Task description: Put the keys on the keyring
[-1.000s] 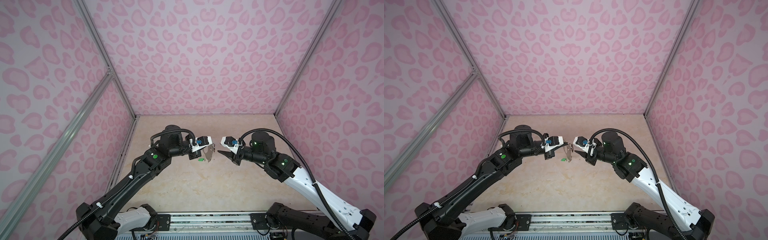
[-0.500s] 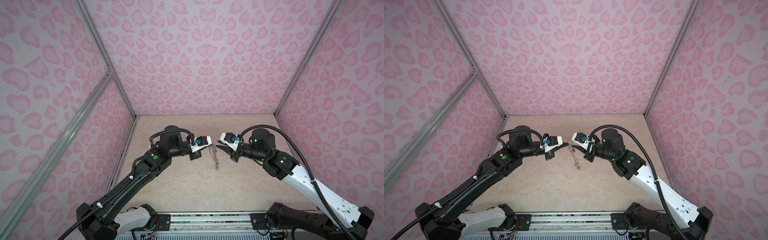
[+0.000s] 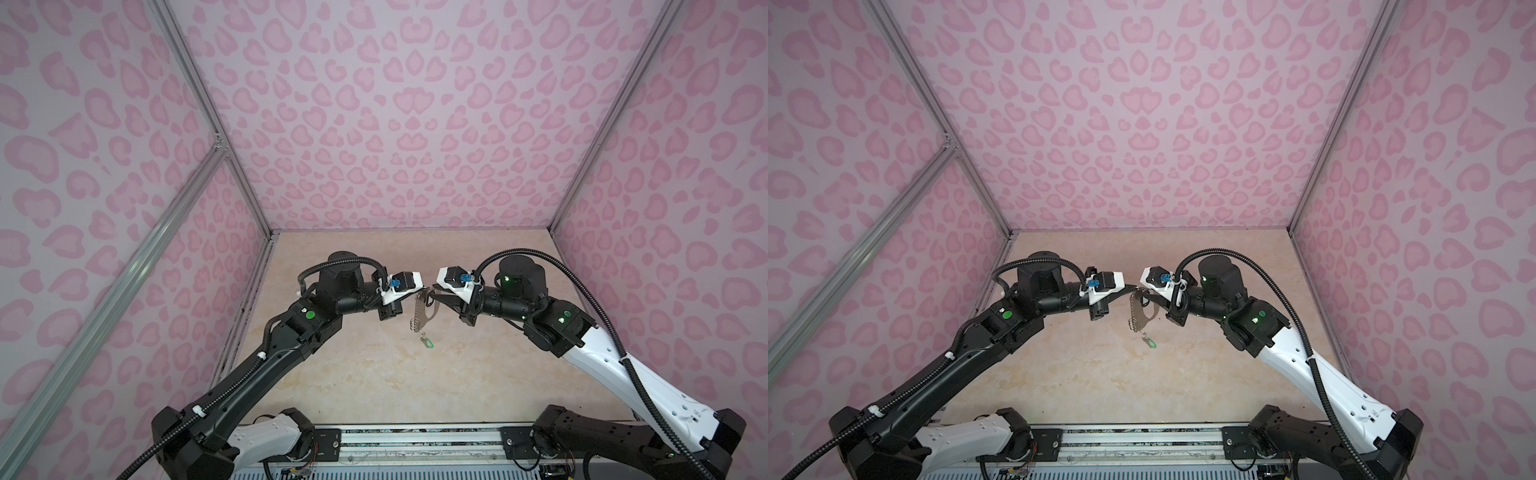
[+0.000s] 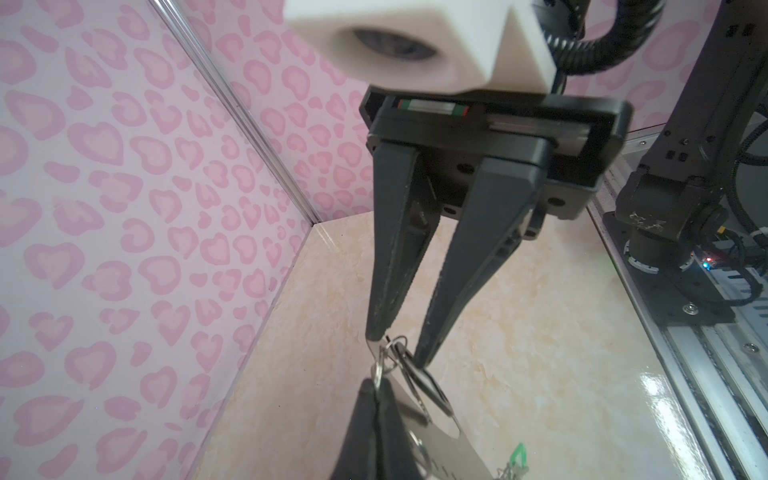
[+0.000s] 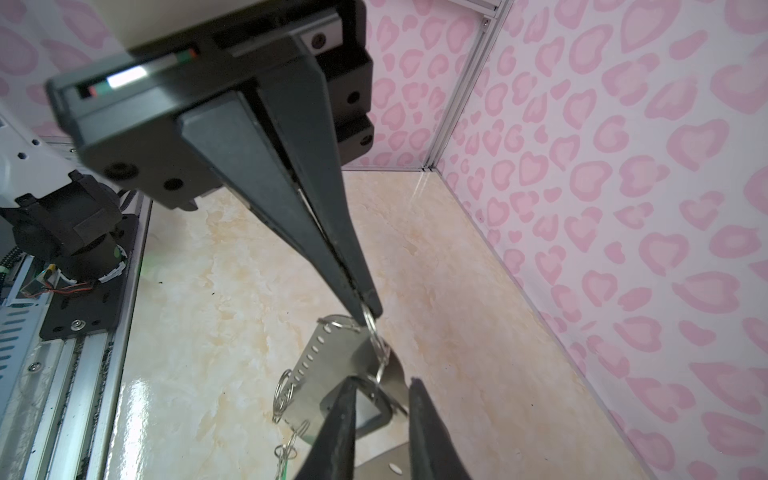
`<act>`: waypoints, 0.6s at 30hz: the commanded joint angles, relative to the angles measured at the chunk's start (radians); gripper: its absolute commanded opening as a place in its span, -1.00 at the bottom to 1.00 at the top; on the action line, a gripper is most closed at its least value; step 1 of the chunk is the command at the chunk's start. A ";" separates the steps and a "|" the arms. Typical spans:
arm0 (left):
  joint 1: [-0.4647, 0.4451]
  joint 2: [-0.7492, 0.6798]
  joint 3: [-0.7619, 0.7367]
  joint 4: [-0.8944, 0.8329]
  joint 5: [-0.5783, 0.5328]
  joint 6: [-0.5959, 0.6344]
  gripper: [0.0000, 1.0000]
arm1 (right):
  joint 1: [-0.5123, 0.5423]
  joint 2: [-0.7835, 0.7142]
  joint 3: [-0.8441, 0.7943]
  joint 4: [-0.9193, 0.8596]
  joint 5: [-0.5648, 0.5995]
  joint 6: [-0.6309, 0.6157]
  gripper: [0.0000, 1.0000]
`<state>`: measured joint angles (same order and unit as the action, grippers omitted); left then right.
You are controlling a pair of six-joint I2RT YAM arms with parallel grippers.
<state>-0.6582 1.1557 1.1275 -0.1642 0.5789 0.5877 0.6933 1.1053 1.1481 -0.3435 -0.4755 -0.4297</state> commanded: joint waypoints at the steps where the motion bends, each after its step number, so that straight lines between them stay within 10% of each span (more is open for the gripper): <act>1: 0.001 -0.004 0.005 0.026 0.003 -0.001 -0.94 | 0.004 -0.002 0.002 0.017 -0.012 0.018 -0.56; 18: 0.001 -0.005 0.010 0.017 0.017 0.017 -0.94 | 0.003 0.023 0.016 0.012 0.010 0.044 -0.84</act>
<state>-0.6582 1.1557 1.1275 -0.1673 0.5785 0.5961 0.6949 1.1206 1.1576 -0.3416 -0.4717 -0.4030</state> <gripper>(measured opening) 0.050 0.077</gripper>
